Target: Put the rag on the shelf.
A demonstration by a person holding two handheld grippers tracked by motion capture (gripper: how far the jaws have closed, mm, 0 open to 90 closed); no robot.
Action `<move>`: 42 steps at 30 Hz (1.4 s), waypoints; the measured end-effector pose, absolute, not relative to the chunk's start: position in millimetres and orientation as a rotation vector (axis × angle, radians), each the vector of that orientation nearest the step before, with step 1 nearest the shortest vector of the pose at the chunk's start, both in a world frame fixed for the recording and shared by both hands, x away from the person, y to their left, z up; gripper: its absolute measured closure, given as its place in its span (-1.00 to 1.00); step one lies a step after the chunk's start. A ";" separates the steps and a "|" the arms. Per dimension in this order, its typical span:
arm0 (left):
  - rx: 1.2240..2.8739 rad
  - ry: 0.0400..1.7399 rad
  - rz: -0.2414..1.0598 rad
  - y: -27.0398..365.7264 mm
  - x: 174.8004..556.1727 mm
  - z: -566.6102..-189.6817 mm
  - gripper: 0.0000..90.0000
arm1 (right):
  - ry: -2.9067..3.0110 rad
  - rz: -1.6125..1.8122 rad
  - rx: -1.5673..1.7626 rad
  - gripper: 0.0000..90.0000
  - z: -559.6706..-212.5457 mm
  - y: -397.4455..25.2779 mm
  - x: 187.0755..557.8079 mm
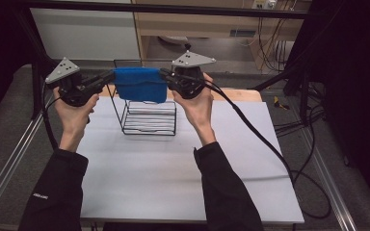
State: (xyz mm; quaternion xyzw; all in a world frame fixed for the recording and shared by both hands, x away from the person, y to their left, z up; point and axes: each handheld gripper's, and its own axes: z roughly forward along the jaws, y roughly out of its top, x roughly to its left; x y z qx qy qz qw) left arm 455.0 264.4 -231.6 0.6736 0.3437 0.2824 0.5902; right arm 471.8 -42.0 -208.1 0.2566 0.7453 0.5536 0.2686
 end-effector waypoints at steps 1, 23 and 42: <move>1.576 0.803 0.656 264.6 454.9 -232.3 0.88 | 2.018 1.485 0.692 0.91 -209.0 -41.8 471.2; 1.611 0.821 0.596 270.4 441.6 -214.1 0.70 | 2.119 1.422 0.669 0.89 -226.7 -37.1 467.5; 1.812 0.897 0.532 255.0 463.4 -249.7 1.00 | 2.173 1.392 0.646 0.73 -233.5 -36.4 466.9</move>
